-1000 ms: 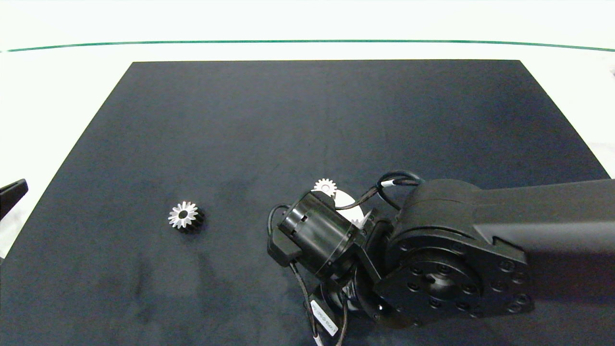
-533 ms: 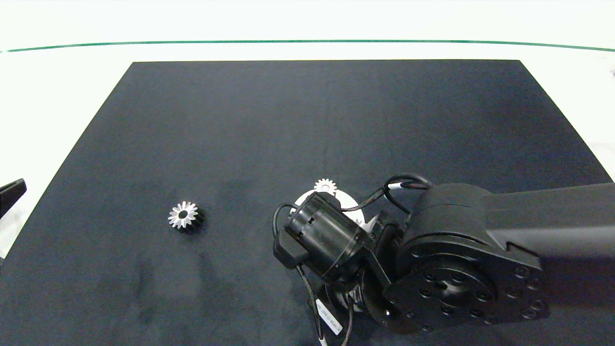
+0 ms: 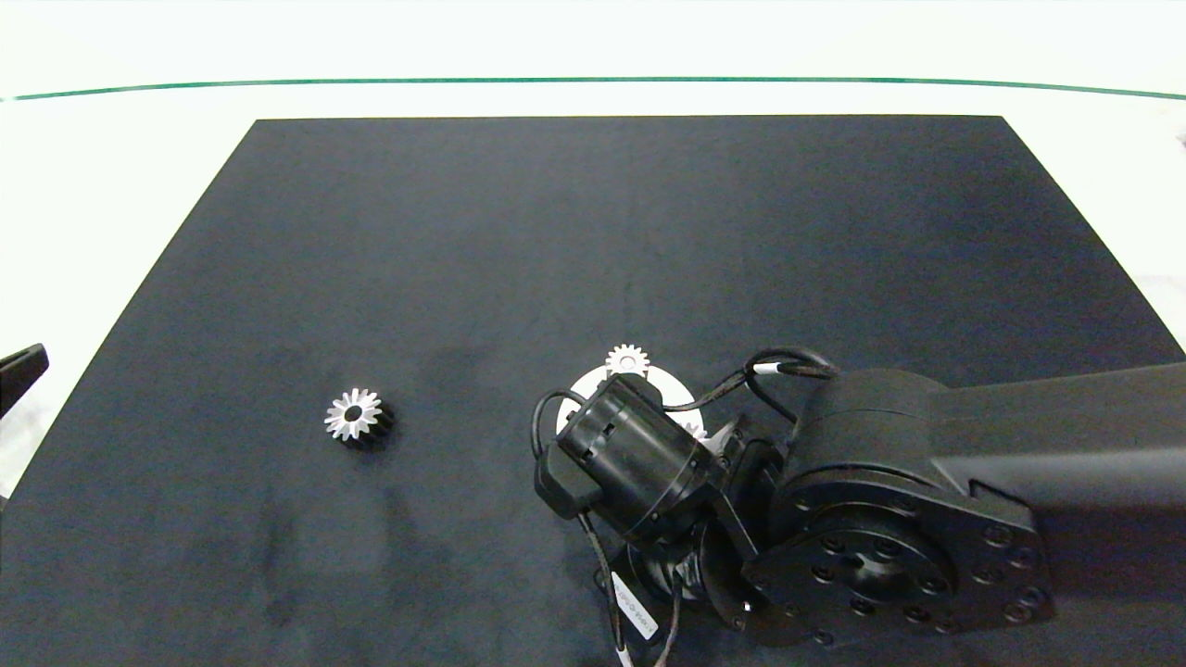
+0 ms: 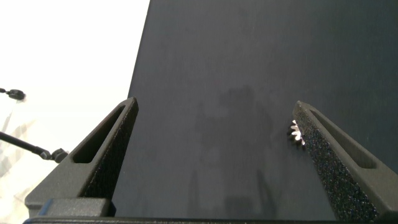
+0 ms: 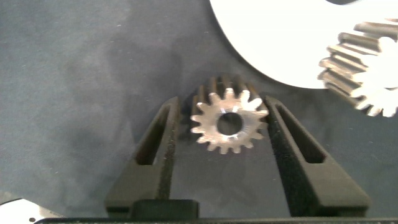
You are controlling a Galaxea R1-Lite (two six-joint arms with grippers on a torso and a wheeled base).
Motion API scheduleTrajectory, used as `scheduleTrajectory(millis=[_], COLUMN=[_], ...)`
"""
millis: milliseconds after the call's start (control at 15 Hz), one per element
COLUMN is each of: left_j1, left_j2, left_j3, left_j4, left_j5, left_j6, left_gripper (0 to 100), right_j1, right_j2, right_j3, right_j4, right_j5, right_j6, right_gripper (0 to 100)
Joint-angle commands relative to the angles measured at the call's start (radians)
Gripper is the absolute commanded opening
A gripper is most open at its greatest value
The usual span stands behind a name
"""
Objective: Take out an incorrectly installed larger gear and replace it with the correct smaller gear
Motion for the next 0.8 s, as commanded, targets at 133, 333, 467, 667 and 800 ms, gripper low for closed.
scheduleTrajectory(millis=[133, 333, 467, 667, 800], left_j1=[0.001, 0.001, 0.001, 0.001, 0.001], left_j2=[-0.003, -0.006, -0.007, -0.009, -0.01], left_j3=[0.0, 0.0, 0.0, 0.0, 0.0], left_j4=[-0.001, -0.001, -0.001, -0.001, -0.001], left_j5=[-0.001, -0.001, -0.001, -0.001, -0.001], left_j6=[0.001, 0.001, 0.001, 0.001, 0.001], left_gripper=[100, 100, 100, 100, 100], right_j1=[-0.003, -0.002, -0.002, -0.002, -0.002], right_j2=[-0.006, -0.006, -0.009, -0.023, -0.039], right_j3=[0.005, 0.011, 0.02, 0.023, 0.017], right_j4=[0.004, 0.002, 0.002, 0.002, 0.002], right_j5=[-0.004, -0.004, -0.004, -0.004, -0.008], right_j6=[0.001, 0.001, 0.002, 0.002, 0.002], right_gripper=[45, 38, 34, 28, 25])
